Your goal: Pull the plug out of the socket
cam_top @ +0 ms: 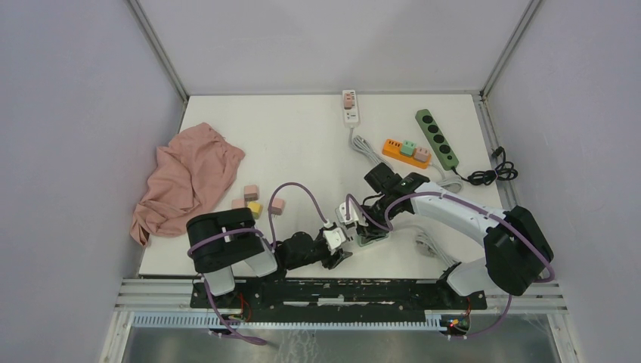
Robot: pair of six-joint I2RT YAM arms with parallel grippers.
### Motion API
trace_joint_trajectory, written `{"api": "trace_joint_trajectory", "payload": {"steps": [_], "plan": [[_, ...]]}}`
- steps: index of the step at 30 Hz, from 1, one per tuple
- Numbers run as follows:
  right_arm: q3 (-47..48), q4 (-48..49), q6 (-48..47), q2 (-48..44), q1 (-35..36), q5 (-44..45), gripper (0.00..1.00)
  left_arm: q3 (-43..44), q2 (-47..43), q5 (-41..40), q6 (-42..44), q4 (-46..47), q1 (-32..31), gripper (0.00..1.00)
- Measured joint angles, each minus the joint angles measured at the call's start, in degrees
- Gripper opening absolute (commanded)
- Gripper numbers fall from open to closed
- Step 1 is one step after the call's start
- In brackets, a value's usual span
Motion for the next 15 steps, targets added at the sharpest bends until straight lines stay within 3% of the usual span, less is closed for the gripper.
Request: {"api": "trace_joint_trajectory", "payload": {"steps": [9,15], "plan": [[-0.11,-2.78,-6.03,-0.44,-1.05,-2.89,0.0,-0.22,-0.79,0.02,-0.02,-0.61,-0.39,0.06],[-0.31,1.29,3.28,-0.44,0.98,-0.85,0.0,-0.66,-1.03,0.0,0.0,-0.72,-0.52,0.06]]}}
